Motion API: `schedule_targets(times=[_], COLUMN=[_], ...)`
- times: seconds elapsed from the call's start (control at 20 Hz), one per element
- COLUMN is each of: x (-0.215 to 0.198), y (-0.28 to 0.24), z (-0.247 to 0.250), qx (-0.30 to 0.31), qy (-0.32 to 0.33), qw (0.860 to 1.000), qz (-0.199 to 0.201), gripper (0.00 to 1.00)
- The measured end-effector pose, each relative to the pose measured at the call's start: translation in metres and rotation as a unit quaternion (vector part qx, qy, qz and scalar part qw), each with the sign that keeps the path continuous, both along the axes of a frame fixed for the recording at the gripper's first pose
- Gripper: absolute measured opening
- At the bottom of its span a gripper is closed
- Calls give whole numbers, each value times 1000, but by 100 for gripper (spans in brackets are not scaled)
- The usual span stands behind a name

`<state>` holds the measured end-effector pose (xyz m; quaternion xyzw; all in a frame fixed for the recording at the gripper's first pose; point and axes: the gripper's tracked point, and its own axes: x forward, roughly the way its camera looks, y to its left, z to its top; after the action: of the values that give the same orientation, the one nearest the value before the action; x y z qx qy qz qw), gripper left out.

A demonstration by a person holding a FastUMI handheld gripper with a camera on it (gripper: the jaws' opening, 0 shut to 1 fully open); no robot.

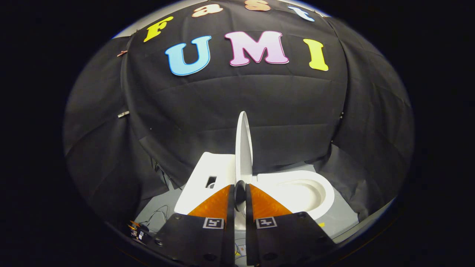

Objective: Open the toilet lid.

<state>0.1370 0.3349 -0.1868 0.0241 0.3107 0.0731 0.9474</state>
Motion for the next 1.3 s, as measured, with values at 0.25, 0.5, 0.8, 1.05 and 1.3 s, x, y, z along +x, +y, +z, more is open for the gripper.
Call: schedule_targets(times=[0.25,0.5,0.8,1.05,1.3], x=[-4,-9,-9,-10,-33], y=[36,73,83,82,74], z=[-6,-15,-20,-12,9], qx=[-18,-42,-87,-84,-112], qy=[-2,-7,-23,-30,-66], qw=[1000,998,994,993,987], qz=[24,56,67,73,99], gripper=[17,17,17,17,56])
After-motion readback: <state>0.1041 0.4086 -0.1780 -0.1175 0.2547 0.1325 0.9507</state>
